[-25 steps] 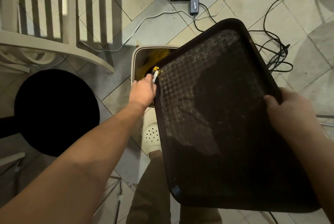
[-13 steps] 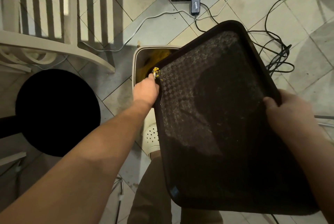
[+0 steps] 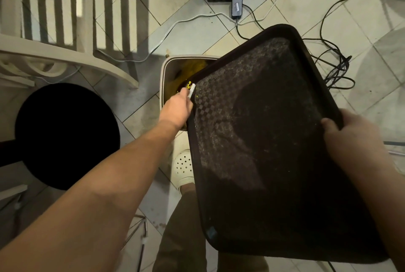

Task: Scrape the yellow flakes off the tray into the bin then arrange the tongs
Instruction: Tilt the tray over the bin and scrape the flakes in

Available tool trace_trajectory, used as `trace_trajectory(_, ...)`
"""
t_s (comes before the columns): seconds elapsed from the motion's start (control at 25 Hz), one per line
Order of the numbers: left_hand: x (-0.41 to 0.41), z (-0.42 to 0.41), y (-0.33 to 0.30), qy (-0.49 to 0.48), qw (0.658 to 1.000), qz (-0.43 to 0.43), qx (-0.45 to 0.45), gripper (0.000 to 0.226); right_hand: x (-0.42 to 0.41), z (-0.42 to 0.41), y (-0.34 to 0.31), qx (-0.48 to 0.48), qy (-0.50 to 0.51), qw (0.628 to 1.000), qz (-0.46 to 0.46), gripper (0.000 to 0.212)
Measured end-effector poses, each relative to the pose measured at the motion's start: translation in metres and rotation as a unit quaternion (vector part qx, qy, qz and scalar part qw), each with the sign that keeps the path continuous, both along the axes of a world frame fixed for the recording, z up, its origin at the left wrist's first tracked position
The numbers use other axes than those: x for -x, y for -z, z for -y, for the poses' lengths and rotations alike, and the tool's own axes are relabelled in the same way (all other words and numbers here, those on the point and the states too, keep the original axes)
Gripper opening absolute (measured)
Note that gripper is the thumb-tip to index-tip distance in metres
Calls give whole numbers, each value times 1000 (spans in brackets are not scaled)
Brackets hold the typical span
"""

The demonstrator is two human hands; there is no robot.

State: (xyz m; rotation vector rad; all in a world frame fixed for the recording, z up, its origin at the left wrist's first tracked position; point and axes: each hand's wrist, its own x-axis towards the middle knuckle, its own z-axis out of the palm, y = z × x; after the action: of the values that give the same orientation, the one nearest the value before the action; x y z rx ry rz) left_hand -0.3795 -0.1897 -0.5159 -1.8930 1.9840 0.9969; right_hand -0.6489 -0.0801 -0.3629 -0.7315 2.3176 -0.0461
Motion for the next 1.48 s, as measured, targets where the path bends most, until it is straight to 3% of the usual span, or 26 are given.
trace_trajectory(0.08, 3, 1, 0, 31, 999, 1, -19, 21, 0, 0, 1, -2, 1, 1000, -5, 27)
trace_trajectory(0.24, 1, 7, 1, -38, 998, 42, -14, 20, -1, 0, 1, -2, -11, 1000, -18, 28)
trace_trajectory(0.48, -5, -17, -10, 20, 999, -34, -11, 22, -3, -1, 1, 3, -4, 1000, -20, 28)
trace_trajectory(0.76, -8, 1, -2, -67, 997, -19, -22, 22, -4, 0, 1, -13, -2, 1000, -11, 30)
trace_trajectory(0.88, -3, -1, -3, -27, 998, -53, -36, 22, -4, 0, 0, -3, -4, 1000, -9, 26)
trace_trajectory(1.12, -6, 1, 6, -27, 999, 41, -14, 19, -4, 1, 1, -7, -10, 1000, -19, 29)
trace_trajectory(1.36, -8, -18, 5, 42, 999, 23, -3, 18, -1, 2, 2, -19, -7, 1000, -17, 26)
trace_trajectory(1.48, -14, -7, 8, 9, 999, 47, 14, 15, -1, 6, 2, -19, -14, 1000, -15, 28)
